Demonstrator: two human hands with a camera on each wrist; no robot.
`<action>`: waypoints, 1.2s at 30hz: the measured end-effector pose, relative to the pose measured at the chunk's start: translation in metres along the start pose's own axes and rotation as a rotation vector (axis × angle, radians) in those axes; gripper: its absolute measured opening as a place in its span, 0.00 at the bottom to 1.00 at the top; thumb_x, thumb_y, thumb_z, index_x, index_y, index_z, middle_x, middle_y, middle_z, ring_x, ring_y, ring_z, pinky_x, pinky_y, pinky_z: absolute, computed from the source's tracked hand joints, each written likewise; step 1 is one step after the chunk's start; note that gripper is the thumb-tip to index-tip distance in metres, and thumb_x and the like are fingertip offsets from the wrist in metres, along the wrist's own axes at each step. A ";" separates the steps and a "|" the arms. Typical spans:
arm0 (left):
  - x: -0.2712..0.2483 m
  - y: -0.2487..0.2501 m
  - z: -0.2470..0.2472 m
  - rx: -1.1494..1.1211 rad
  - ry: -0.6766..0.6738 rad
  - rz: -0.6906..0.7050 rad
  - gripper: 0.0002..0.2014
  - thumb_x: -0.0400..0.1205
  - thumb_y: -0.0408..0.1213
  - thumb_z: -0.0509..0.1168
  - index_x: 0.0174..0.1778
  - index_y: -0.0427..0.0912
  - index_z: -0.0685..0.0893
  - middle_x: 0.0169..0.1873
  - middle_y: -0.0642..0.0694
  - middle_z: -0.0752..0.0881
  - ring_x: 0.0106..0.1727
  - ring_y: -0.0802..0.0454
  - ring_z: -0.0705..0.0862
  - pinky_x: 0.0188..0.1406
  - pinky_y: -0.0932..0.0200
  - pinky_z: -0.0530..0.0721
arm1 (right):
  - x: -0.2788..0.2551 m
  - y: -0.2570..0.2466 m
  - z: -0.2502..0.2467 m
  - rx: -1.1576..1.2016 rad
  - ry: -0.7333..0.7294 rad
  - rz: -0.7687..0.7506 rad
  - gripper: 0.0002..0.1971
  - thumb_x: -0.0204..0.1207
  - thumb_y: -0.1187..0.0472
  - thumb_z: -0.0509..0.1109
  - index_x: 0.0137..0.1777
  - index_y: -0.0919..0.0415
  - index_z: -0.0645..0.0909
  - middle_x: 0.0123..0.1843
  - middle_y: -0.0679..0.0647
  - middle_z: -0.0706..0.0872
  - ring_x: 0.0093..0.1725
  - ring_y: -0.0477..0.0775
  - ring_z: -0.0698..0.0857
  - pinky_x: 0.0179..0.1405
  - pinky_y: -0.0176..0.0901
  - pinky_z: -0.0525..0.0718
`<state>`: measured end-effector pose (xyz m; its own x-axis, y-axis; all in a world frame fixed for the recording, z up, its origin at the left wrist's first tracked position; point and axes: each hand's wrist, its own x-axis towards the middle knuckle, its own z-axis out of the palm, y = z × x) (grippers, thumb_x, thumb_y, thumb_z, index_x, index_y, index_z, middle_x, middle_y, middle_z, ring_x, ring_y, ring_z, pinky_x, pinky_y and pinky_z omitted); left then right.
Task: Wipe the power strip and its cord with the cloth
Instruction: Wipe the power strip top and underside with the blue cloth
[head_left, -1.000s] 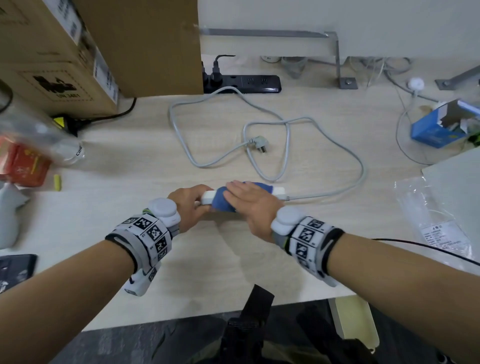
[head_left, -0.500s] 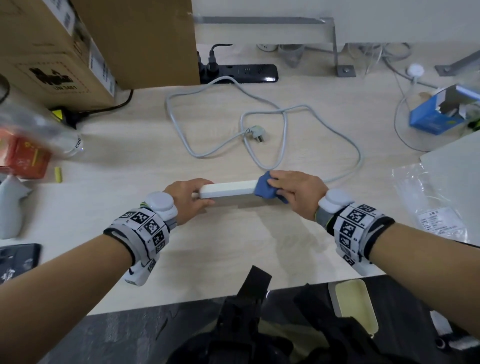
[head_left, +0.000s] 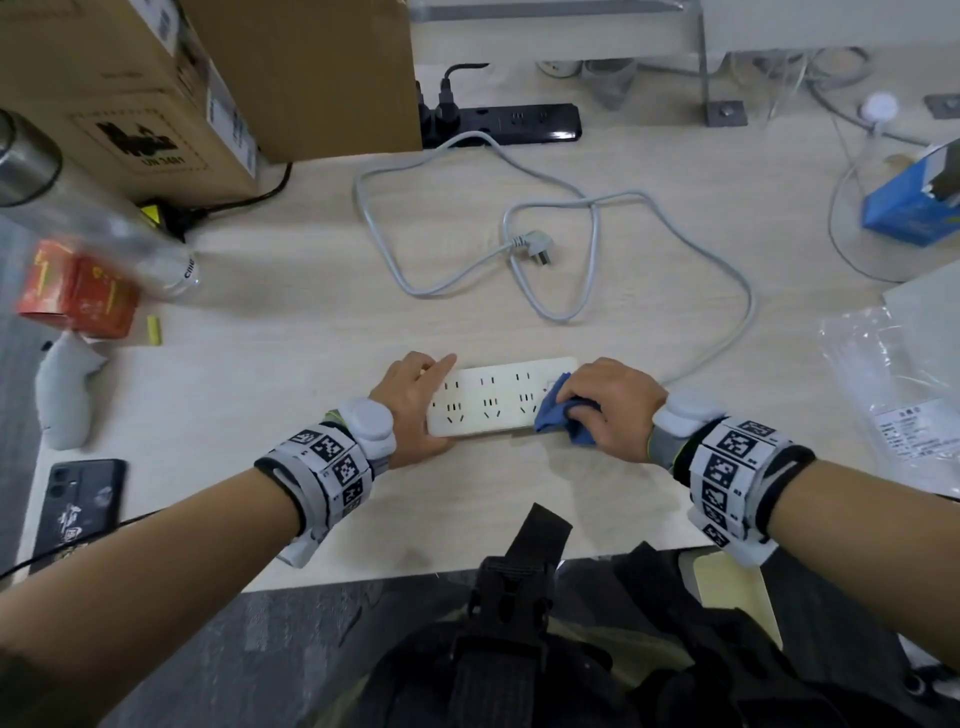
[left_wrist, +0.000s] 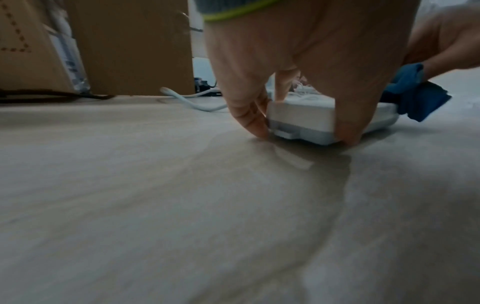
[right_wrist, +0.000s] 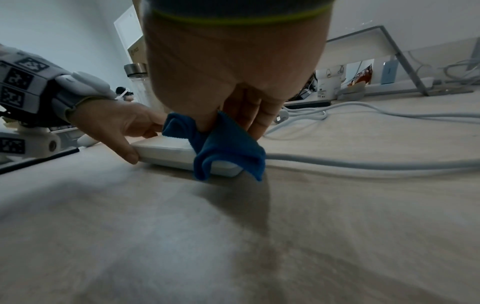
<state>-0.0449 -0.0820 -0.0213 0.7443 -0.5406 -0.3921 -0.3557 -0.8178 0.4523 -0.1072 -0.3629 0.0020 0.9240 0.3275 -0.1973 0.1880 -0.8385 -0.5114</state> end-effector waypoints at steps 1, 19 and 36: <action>-0.001 0.001 0.003 0.017 -0.004 0.005 0.50 0.69 0.50 0.75 0.82 0.45 0.53 0.71 0.41 0.66 0.69 0.43 0.67 0.67 0.44 0.74 | -0.001 0.001 0.002 0.003 0.003 -0.004 0.09 0.72 0.60 0.63 0.44 0.59 0.85 0.44 0.51 0.86 0.45 0.57 0.81 0.45 0.50 0.81; 0.020 0.007 -0.016 -0.152 -0.069 -0.266 0.32 0.56 0.57 0.80 0.49 0.52 0.72 0.50 0.50 0.77 0.45 0.49 0.80 0.47 0.49 0.83 | 0.000 0.001 -0.023 0.407 0.377 0.279 0.08 0.79 0.70 0.65 0.50 0.58 0.83 0.43 0.45 0.84 0.39 0.46 0.84 0.38 0.26 0.77; 0.003 0.000 -0.007 -0.273 0.336 0.204 0.17 0.72 0.45 0.72 0.52 0.38 0.82 0.44 0.48 0.79 0.40 0.50 0.79 0.40 0.60 0.82 | -0.011 0.024 0.003 -0.090 0.330 -0.123 0.21 0.80 0.58 0.59 0.66 0.67 0.82 0.67 0.64 0.82 0.67 0.59 0.75 0.70 0.39 0.67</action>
<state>-0.0390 -0.0825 -0.0171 0.8320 -0.5546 -0.0132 -0.3858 -0.5954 0.7047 -0.1139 -0.3848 -0.0109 0.9477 0.2822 0.1494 0.3193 -0.8414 -0.4360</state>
